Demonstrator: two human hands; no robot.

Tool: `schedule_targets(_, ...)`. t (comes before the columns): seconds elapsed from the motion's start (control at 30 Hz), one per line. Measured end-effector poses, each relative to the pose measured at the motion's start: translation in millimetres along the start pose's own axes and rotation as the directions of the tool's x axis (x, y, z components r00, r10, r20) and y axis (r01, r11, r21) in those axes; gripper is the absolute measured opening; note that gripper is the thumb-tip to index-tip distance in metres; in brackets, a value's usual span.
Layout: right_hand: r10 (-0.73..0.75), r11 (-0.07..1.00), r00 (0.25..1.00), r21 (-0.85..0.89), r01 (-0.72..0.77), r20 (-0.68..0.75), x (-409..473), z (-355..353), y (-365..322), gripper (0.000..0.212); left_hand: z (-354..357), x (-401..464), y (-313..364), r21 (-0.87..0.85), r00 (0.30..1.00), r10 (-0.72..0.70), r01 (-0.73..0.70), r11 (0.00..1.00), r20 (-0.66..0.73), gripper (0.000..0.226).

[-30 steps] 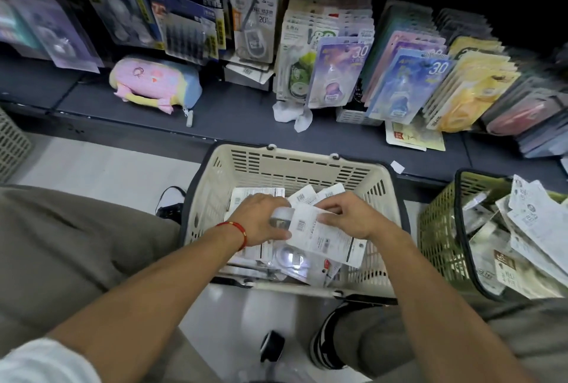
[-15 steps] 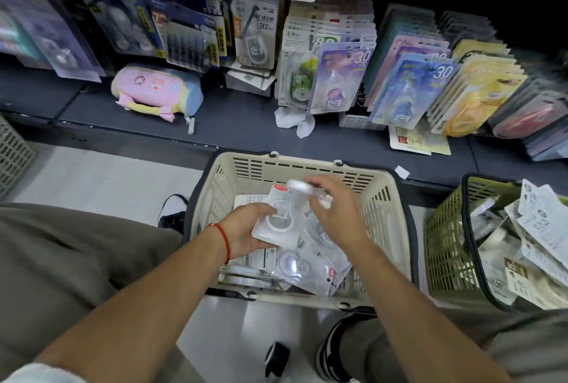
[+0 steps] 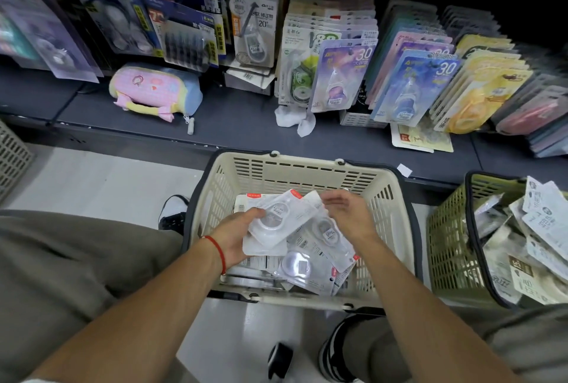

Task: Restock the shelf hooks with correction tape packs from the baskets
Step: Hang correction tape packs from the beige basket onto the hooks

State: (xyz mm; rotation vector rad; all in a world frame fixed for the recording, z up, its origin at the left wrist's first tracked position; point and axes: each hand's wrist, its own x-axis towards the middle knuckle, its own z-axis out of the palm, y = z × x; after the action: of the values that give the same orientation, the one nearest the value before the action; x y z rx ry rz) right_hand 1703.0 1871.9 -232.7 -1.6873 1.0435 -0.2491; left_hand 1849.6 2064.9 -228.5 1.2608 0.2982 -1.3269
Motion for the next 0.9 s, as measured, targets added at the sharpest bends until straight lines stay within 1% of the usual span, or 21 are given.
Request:
schedule_targets(0.03, 0.052, 0.982, 0.997, -0.179, -0.062, -0.061, 7, -11, 16, 0.029, 0, 1, -1, 0.010, 0.999, 0.009, -0.009, 1.000, -0.032, 0.041)
schedule_targets(0.07, 0.121, 0.925, 0.989, -0.350, -0.145, -0.091, 9, -20, 32, 0.030, 1, 1, -2, 0.011, 0.998, 0.013, -0.012, 1.000, -0.055, 0.040)
schedule_targets(0.1, 0.198, 0.851, 0.975, -0.475, -0.223, -0.103, 9, -25, 48, 0.032, 0, 2, -3, 0.005, 0.997, 0.015, -0.014, 1.000, -0.070, 0.039)
schedule_targets(0.13, 0.254, 0.788, 0.962, -0.554, -0.268, -0.103, 7, -26, 63, 0.037, -1, 2, -4, -0.001, 0.997, 0.014, -0.014, 1.000, -0.078, 0.039)
schedule_targets(0.2, 0.256, 0.721, 0.963, -0.648, -0.245, -0.080, 4, -17, 85, 0.046, -2, 2, -4, -0.007, 0.997, 0.012, -0.012, 1.000, -0.073, 0.040)
schedule_targets(0.27, 0.217, 0.697, 0.974, -0.688, -0.204, -0.069, 3, -4, 97, 0.050, -2, 1, -3, -0.023, 0.999, 0.004, -0.005, 1.000, -0.053, 0.038)
schedule_targets(0.33, 0.220, 0.679, 0.973, -0.705, -0.204, -0.069, 6, 1, 100, 0.053, -3, 1, -3, -0.027, 1.000, -0.002, 0.001, 1.000, -0.029, 0.035)
schedule_targets(0.4, 0.219, 0.701, 0.975, -0.690, -0.182, -0.035, 7, -2, 100, 0.048, -3, 1, -2, -0.029, 0.999, 0.008, -0.009, 1.000, -0.032, 0.035)
schedule_targets(0.43, 0.203, 0.734, 0.979, -0.659, -0.163, -0.016, 8, -5, 97, 0.043, -4, 1, -2, -0.031, 0.999, 0.019, -0.020, 0.999, -0.037, 0.036)
schedule_targets(0.5, 0.176, 0.832, 0.984, -0.536, -0.141, 0.014, 9, -12, 84, 0.031, -5, 2, 0, -0.035, 0.998, 0.043, -0.045, 0.998, -0.054, 0.039)
schedule_targets(0.53, 0.159, 0.870, 0.987, -0.476, -0.130, 0.021, 9, -17, 73, 0.029, -5, 2, 0, -0.033, 0.996, 0.053, -0.055, 0.998, -0.066, 0.039)
schedule_targets(0.6, 0.107, 0.918, 0.994, -0.385, -0.092, 0.017, 11, -33, 43, 0.034, -6, 1, 1, -0.018, 0.992, 0.077, -0.079, 0.997, -0.100, 0.041)
schedule_targets(0.67, 0.031, 0.945, 0.999, -0.326, -0.015, 0.042, 13, -56, 11, 0.033, -6, 2, 1, 0.000, 0.983, 0.111, -0.113, 0.994, -0.144, 0.043)
schedule_targets(0.73, 0.004, 0.954, 0.992, -0.299, 0.035, 0.126, 11, -80, -19, 0.026, -6, 2, 1, 0.038, 0.970, 0.150, -0.146, 0.989, -0.190, 0.045)
schedule_targets(0.77, -0.003, 0.966, 0.981, -0.252, 0.053, 0.195, 9, -89, -31, 0.030, -6, 2, 1, 0.072, 0.963, 0.174, -0.163, 0.984, -0.205, 0.046)
schedule_targets(0.8, -0.014, 0.977, 0.965, -0.203, 0.069, 0.261, 8, -94, -39, 0.038, -6, 2, 1, 0.113, 0.958, 0.197, -0.176, 0.978, -0.209, 0.048)
schedule_targets(0.83, -0.019, 0.983, 0.948, -0.167, 0.076, 0.318, 7, -94, -45, 0.044, -6, 1, 1, 0.156, 0.957, 0.212, -0.183, 0.971, -0.198, 0.049)
schedule_targets(0.87, -0.024, 0.987, 0.932, -0.140, 0.080, 0.361, 5, -89, -50, 0.043, -5, 1, 2, 0.189, 0.963, 0.213, -0.181, 0.965, -0.164, 0.051)
schedule_targets(0.9, -0.032, 0.989, 0.922, -0.120, 0.085, 0.387, 3, -79, -52, 0.035, -3, 0, 1, 0.211, 0.976, 0.194, -0.169, 0.963, -0.102, 0.054)
